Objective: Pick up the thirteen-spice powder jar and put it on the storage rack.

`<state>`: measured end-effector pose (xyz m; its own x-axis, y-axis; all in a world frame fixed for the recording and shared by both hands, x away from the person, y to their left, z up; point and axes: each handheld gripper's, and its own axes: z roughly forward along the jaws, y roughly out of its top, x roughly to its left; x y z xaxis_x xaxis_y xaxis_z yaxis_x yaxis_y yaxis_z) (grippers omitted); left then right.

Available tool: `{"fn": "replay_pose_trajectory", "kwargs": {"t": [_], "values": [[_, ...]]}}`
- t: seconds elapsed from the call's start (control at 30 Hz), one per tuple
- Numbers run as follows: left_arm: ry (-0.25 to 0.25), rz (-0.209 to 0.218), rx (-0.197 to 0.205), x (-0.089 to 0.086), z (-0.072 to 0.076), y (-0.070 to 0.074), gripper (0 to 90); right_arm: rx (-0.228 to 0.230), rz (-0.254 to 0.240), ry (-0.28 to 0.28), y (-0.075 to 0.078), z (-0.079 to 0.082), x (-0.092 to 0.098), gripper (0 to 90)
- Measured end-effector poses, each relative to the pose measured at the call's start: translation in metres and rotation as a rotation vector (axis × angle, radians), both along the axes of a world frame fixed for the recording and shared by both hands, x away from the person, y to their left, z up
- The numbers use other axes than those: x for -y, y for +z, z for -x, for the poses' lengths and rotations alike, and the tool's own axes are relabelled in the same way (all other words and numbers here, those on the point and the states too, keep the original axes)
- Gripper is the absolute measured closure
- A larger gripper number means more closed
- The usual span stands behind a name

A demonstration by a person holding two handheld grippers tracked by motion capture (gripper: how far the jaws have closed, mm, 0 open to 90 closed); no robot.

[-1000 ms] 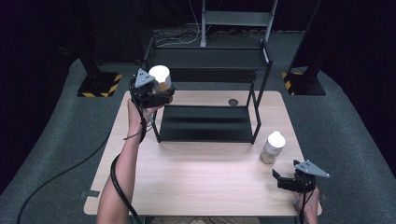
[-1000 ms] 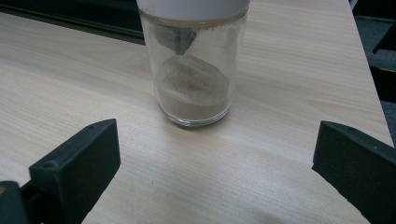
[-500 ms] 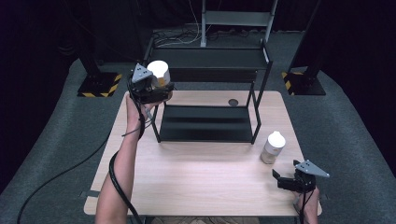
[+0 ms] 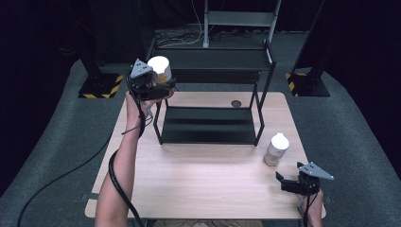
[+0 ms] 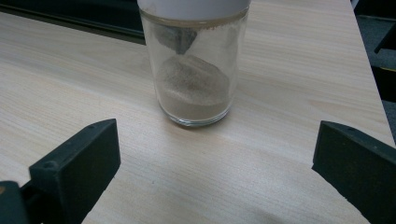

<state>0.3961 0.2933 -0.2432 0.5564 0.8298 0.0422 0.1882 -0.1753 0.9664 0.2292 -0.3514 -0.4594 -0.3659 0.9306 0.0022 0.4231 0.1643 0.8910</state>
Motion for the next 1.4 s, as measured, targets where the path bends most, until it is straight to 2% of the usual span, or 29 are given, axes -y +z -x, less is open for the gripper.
{"fn": "replay_pose_trajectory", "kwargs": {"t": [0.6, 0.83, 1.4], "values": [[-0.016, 0.023, 0.010, -0.001, -0.004, 0.019, 30.8, 0.001, -0.002, 0.000, 0.000, 0.000, 0.000, 0.0], [-0.023, 0.018, 0.012, 0.000, -0.005, 0.024, 30.8, 0.003, -0.002, 0.002, 0.000, 0.001, 0.001, 0.0], [-0.021, 0.032, 0.042, 0.001, -0.007, 0.043, 30.8, 0.000, 0.001, 0.005, 0.000, 0.000, 0.000, 0.0]]}}
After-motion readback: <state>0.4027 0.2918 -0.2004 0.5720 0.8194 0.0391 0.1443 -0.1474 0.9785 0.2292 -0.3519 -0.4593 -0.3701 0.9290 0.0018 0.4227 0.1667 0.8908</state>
